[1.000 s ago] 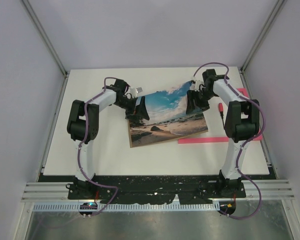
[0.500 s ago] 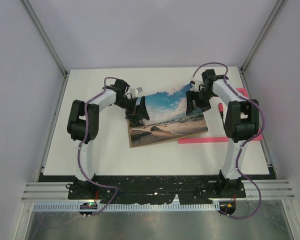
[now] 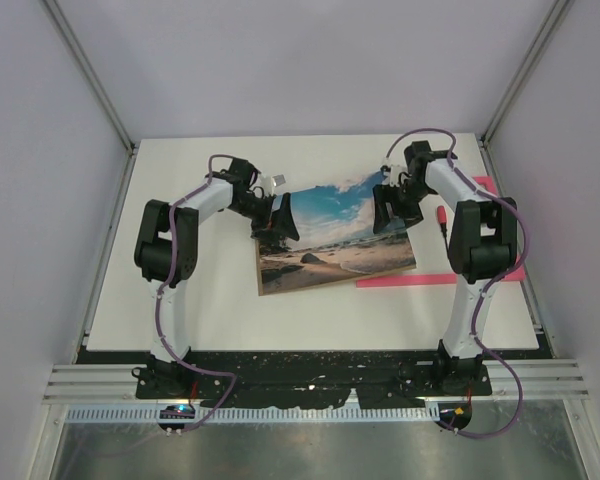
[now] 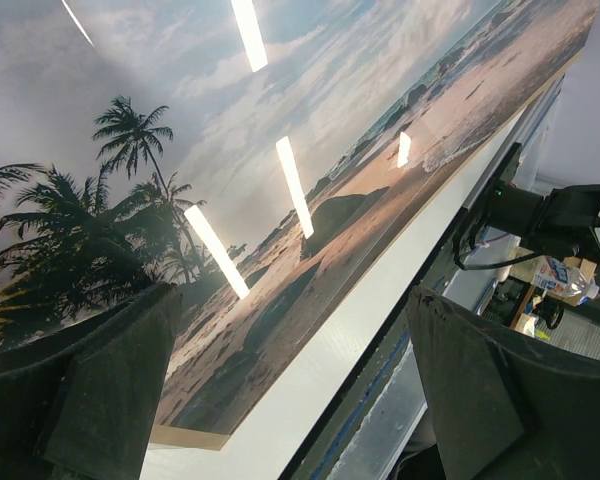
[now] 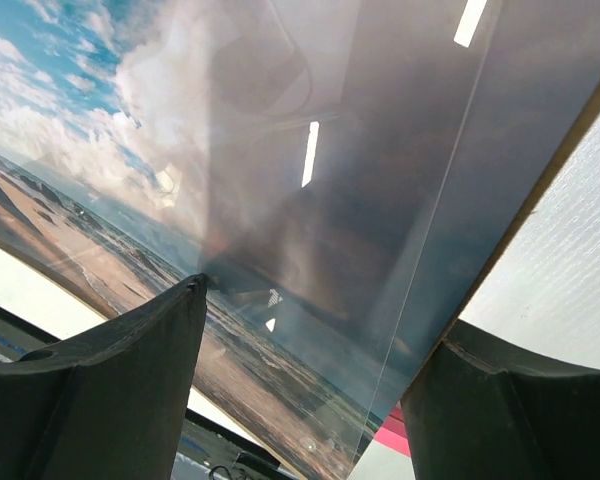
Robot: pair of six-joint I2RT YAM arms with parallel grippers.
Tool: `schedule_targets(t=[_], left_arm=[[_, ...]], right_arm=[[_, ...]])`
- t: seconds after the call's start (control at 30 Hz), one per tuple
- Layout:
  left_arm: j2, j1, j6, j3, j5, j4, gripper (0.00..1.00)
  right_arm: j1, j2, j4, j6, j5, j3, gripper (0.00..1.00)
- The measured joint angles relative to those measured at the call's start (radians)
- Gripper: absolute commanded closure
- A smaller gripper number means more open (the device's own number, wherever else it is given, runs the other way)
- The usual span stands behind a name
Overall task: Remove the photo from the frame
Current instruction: Adjust the photo frame at the center of the board.
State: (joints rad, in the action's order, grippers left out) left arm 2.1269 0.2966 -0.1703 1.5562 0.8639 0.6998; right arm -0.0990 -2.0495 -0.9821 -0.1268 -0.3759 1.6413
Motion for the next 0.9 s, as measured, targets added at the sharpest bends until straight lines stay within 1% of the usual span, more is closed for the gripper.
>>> schedule_targets(t=[0.37,0.53,0.77,0.8,0.9], left_arm=[[0.001,0.003,0.003,0.000,0.000,-0.003,0.00],[0.002,0.003,0.003,0.000,0.000,-0.003,0.00],[0.002,0.002,0.003,0.000,0.000,-0.003,0.00],[0.002,0.003,0.003,0.000,0.000,-0.004,0.00],[0.002,0.003,0.003,0.000,0.000,-0.004,0.00]], right_arm=[[-0.005,-0.024,-0.040,0.003,0.032,0.002,0.25],[-0.017,-0.035,-0.081,0.021,0.057,0.037,0.25],[-0.024,-0.059,-0.120,0.032,0.087,0.085,0.22],[-0.024,-0.063,-0.121,0.032,0.090,0.088,0.19],[-0.023,-0.084,-0.130,0.032,0.104,0.097,0.18]])
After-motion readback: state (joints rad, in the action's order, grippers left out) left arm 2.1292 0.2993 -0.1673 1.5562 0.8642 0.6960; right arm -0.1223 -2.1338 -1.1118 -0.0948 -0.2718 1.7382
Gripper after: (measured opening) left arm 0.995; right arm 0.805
